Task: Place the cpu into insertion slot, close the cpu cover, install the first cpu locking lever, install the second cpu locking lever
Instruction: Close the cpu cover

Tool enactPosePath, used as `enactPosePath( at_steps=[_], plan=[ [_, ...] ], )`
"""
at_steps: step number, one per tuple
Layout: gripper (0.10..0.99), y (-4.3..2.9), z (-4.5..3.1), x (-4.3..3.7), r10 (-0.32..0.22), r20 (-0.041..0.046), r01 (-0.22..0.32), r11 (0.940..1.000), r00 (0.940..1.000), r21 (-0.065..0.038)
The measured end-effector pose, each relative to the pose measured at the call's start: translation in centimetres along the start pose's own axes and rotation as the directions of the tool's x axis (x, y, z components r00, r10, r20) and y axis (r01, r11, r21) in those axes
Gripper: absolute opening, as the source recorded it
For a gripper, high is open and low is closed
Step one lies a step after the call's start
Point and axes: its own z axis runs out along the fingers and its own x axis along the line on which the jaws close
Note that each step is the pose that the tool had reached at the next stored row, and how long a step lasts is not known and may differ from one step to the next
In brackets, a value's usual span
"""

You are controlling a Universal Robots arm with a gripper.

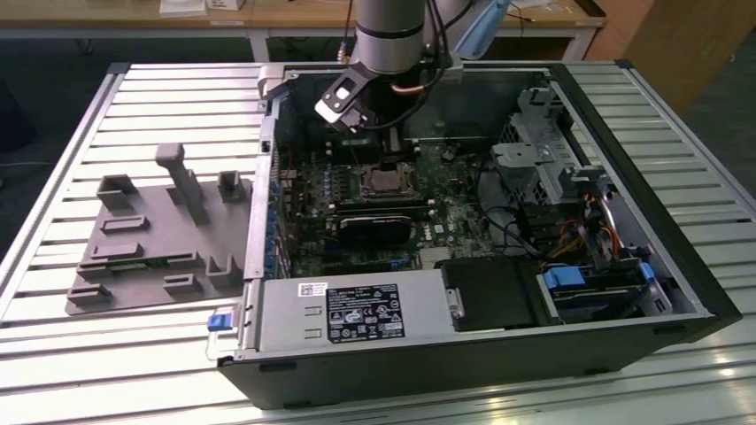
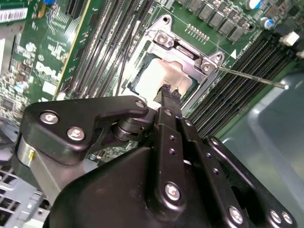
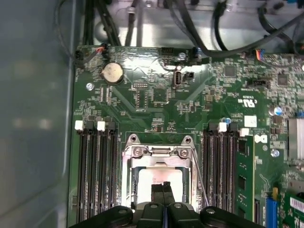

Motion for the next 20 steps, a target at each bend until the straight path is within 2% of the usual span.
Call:
enactPosePath(
  at_steps=[5, 9, 14, 20],
  plan=[
    [0.102, -0.01, 0.03, 0.00, -0.086, -0.0038, 0.086, 0.9963, 0.9963, -0.002],
    [0.102, -0.01, 0.06, 0.00, -0.157, -0.0057, 0.157, 0.9876, 0.9876, -0.004],
    [0.102, -0.01, 0.09, 0.00, -0.244, -0.0042, 0.244, 0.9699, 0.9699, -0.006],
    [0.102, -0.01, 0.11, 0.00, -0.333, 0.0056, 0.333, 0.9428, 0.9429, -0.006]
  ],
)
